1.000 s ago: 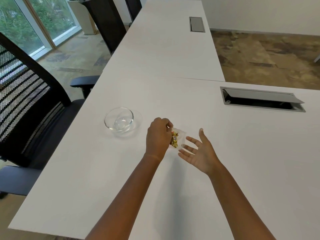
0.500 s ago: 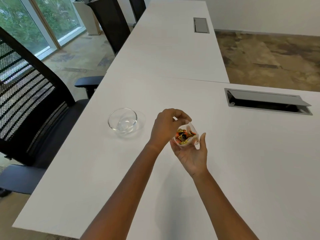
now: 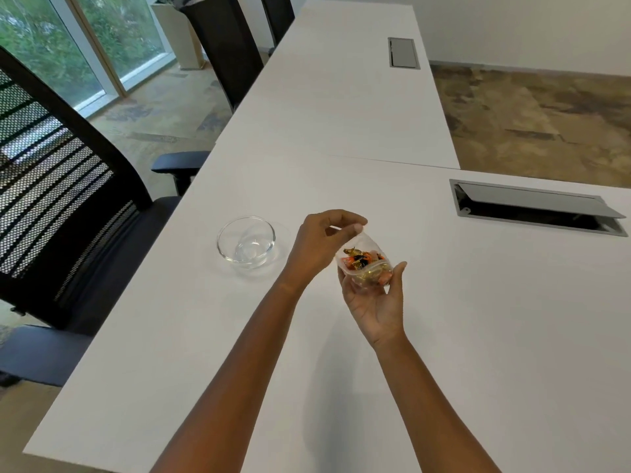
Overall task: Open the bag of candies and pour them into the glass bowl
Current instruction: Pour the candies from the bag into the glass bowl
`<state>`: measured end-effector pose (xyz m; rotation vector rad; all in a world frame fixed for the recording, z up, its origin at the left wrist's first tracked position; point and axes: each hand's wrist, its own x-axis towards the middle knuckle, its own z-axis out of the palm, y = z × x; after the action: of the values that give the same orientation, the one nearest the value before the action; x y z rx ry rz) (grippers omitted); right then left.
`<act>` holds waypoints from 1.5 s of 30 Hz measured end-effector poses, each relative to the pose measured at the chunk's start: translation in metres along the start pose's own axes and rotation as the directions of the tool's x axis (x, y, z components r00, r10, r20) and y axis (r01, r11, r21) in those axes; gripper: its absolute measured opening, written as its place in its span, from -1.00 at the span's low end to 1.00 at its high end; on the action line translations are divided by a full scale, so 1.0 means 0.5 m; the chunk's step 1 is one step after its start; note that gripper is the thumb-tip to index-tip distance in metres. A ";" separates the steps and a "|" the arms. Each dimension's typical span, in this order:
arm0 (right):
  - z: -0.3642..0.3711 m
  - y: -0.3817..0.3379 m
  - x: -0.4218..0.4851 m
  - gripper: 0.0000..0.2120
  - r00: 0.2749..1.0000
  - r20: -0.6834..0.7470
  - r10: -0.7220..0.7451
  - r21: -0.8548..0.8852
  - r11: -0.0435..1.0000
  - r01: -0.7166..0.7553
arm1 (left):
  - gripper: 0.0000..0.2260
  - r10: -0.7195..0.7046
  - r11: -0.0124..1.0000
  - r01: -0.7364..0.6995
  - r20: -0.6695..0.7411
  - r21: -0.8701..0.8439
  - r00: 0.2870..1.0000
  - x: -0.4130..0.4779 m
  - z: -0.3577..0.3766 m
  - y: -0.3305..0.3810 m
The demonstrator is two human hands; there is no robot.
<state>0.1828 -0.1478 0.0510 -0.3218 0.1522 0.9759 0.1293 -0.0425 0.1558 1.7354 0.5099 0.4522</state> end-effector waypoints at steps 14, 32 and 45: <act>0.051 0.026 0.093 -0.75 0.963 -0.266 -0.047 -0.196 0.981 -0.007 | -0.54 -0.368 0.851 0.522 -0.646 0.056 0.669 0.059 -0.194 -0.233; 0.136 0.145 0.255 -0.76 0.935 -0.348 -0.068 -0.563 0.813 -0.150 | -0.70 -0.553 0.820 0.487 -0.636 -0.301 0.539 0.089 -0.230 -0.325; 0.157 0.214 0.287 -0.85 0.983 -0.047 -0.176 -0.974 0.225 -0.007 | -0.69 -0.532 0.837 0.457 -0.641 -0.301 0.553 0.083 -0.229 -0.331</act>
<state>0.1720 0.0467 0.0652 -1.6139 -0.4098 0.8105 0.0845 0.1050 0.0198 1.1737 1.4793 0.7125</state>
